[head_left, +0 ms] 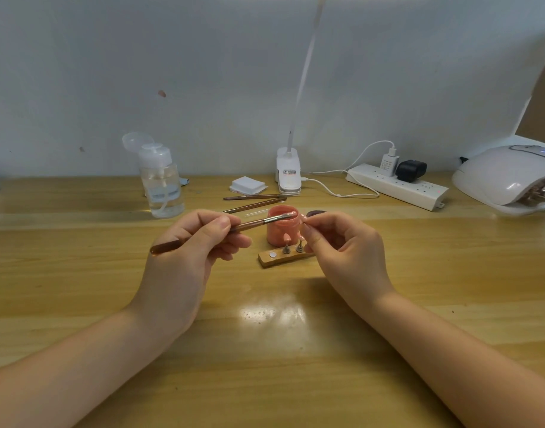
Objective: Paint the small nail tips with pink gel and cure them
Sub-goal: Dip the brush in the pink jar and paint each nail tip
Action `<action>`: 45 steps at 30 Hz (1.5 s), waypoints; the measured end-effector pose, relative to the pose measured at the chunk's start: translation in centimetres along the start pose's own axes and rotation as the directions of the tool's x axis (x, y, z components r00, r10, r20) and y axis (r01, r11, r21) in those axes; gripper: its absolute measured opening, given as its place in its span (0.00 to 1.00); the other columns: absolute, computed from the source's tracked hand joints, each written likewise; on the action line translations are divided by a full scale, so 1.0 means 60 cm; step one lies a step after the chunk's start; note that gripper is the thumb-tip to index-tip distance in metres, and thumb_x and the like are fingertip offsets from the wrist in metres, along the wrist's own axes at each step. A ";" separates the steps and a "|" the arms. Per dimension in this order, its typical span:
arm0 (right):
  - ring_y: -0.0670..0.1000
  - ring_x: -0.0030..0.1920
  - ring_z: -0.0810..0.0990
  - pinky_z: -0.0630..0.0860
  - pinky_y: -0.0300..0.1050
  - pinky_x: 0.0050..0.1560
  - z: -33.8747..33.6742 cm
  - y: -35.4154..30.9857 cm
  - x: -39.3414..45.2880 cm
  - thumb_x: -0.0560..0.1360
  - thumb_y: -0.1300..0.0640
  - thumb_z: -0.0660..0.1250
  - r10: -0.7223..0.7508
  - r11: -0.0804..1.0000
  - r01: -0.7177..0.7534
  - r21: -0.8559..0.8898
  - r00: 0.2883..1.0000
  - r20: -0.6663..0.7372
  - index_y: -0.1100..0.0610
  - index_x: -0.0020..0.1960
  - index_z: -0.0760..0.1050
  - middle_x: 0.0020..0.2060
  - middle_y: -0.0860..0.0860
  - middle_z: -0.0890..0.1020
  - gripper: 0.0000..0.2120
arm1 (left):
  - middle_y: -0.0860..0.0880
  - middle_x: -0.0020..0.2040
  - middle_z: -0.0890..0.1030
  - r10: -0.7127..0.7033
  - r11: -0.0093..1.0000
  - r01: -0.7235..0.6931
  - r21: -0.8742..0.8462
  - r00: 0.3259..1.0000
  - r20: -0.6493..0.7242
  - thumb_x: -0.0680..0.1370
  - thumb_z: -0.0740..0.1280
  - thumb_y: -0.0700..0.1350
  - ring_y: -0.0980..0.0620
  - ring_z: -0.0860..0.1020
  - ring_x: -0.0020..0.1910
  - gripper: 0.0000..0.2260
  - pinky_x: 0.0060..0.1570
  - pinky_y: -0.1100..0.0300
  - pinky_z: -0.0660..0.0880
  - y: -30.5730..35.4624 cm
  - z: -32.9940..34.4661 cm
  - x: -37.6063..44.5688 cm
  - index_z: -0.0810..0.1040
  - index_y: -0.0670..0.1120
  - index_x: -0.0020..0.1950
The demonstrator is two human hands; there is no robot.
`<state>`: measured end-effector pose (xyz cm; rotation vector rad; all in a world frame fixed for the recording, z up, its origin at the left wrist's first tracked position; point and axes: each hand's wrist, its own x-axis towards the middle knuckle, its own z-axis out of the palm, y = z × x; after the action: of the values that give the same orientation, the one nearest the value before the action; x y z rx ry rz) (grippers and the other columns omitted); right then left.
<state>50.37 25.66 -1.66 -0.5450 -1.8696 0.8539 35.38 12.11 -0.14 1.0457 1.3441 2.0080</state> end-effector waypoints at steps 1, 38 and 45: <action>0.49 0.38 0.82 0.80 0.53 0.40 0.000 0.000 0.000 0.73 0.62 0.71 0.000 1.000 0.000 0.002 1.000 0.002 0.54 0.48 0.81 0.38 0.48 0.84 0.06 | 0.44 0.37 0.83 0.013 1.000 -0.012 -0.021 1.000 0.020 0.74 0.65 0.42 0.50 0.81 0.39 0.09 0.37 0.64 0.77 0.002 0.001 -0.001 0.85 0.48 0.41; 0.50 0.37 0.82 0.79 0.53 0.40 -0.003 0.001 0.000 0.74 0.63 0.71 -0.023 1.000 0.023 -0.006 1.000 -0.010 0.54 0.48 0.80 0.37 0.48 0.83 0.06 | 0.47 0.43 0.84 0.228 0.934 -0.257 0.250 0.964 0.137 0.73 0.65 0.52 0.50 0.83 0.45 0.09 0.45 0.64 0.77 0.007 0.014 -0.034 0.82 0.50 0.47; 0.50 0.37 0.82 0.79 0.53 0.40 -0.001 0.002 0.001 0.74 0.63 0.71 -0.027 0.999 0.026 -0.018 1.000 -0.012 0.55 0.49 0.80 0.36 0.48 0.83 0.06 | 0.48 0.44 0.85 0.209 0.929 -0.248 0.275 0.964 0.164 0.74 0.65 0.52 0.50 0.83 0.47 0.10 0.47 0.63 0.77 0.003 0.016 -0.033 0.82 0.51 0.49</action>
<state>50.42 25.79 -1.70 -0.5342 -1.8704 0.8155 37.30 11.04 -0.39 1.5062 1.5411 1.8938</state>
